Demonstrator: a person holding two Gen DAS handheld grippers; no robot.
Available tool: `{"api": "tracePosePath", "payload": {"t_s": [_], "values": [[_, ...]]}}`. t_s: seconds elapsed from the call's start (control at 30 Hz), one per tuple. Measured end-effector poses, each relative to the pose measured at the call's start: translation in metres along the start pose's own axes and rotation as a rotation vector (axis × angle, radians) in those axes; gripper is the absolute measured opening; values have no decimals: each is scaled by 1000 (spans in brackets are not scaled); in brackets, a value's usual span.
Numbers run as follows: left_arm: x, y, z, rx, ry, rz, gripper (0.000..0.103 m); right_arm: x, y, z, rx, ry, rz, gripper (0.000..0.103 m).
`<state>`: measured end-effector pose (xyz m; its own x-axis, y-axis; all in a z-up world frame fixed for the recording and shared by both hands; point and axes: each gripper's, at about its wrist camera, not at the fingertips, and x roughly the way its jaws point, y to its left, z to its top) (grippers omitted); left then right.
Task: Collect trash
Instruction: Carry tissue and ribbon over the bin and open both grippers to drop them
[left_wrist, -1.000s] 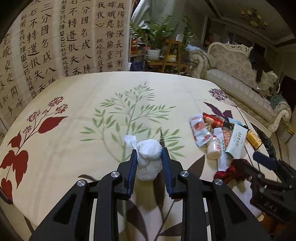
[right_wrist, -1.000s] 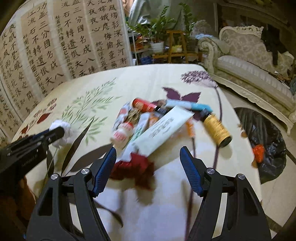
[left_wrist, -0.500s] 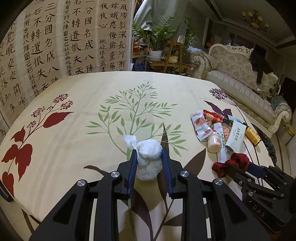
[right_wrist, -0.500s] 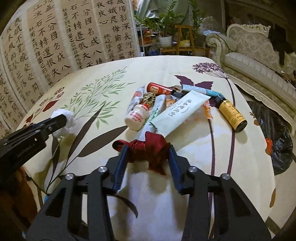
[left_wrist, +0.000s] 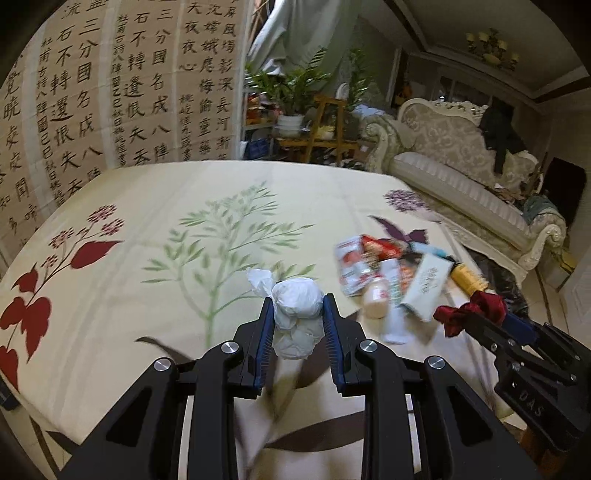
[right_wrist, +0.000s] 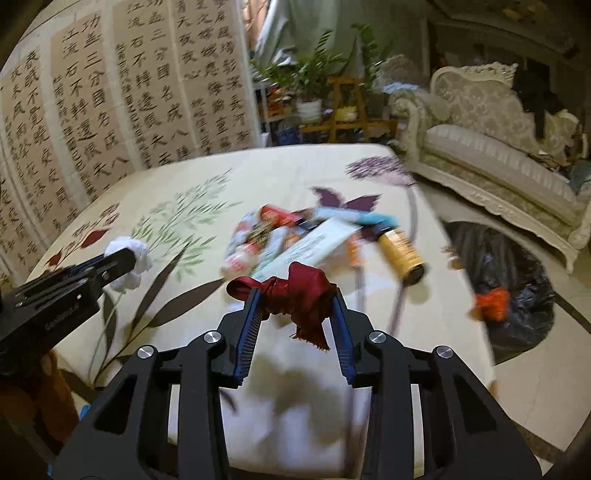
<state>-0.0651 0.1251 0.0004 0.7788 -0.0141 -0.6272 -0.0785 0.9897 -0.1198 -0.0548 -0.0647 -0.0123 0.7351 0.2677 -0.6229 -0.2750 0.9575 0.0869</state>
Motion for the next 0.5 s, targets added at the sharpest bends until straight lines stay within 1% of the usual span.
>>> {"api": "tracePosePath", "payload": {"t_s": [0.2, 0.4, 0.5], "values": [[3, -47, 9, 49, -23, -84, 27, -10, -48, 9, 69, -47, -101, 36], [16, -97, 16, 113, -31, -158, 27, -16, -103, 12, 140, -82, -203, 36], [25, -125, 22, 144, -37, -192, 27, -15, -127, 13, 170, -90, -241, 36]]}}
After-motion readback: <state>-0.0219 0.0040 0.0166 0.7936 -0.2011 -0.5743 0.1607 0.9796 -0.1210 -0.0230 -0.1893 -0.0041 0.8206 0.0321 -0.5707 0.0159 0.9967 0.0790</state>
